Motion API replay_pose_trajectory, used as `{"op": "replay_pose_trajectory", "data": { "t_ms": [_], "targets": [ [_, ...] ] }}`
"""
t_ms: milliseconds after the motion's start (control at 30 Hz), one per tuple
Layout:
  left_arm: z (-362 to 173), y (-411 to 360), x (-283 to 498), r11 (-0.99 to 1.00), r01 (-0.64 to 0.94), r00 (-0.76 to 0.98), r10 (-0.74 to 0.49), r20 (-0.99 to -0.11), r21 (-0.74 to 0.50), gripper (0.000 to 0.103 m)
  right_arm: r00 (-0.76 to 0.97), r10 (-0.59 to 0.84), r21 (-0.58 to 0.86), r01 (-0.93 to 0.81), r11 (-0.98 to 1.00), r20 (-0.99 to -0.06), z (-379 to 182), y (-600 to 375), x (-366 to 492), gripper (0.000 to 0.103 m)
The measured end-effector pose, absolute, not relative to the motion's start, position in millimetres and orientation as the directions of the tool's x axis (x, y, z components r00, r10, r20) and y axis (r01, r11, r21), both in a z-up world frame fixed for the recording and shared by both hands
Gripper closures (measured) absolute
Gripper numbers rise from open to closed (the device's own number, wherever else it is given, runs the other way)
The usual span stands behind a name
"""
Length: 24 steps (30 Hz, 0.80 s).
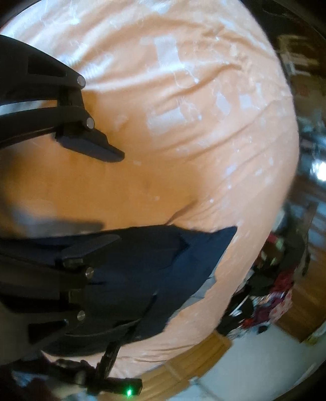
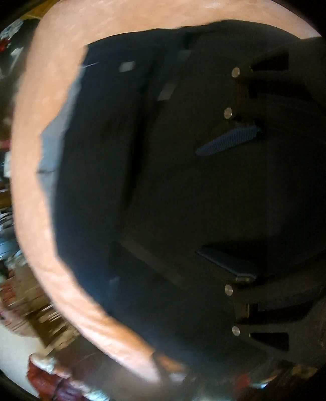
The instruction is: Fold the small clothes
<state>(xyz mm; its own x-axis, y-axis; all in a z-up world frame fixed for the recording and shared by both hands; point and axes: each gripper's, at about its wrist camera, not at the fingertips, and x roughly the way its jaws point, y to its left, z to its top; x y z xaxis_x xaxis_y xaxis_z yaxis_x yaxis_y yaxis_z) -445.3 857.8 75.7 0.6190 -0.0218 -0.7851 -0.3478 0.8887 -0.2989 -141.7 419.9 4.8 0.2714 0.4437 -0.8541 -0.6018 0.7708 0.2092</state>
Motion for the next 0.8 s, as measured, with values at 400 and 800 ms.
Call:
{"op": "replay_pose_trajectory", "data": {
  "t_ms": [400, 800],
  "targets": [
    [86.9, 836.0, -487.5, 0.875, -0.290, 0.591, -0.156, -0.792, -0.388, 0.042, 0.330, 0.474, 0.241, -0.551, 0.799, -0.816, -5.9, 388.9, -172.8, 0.000],
    [79.2, 800.7, -538.5, 0.842, -0.199, 0.583, -0.309, -0.751, -0.501, 0.043, 0.275, 0.598, 0.445, -0.456, 0.771, -0.753, 25.6, 274.6, -208.9, 0.013]
  ]
}}
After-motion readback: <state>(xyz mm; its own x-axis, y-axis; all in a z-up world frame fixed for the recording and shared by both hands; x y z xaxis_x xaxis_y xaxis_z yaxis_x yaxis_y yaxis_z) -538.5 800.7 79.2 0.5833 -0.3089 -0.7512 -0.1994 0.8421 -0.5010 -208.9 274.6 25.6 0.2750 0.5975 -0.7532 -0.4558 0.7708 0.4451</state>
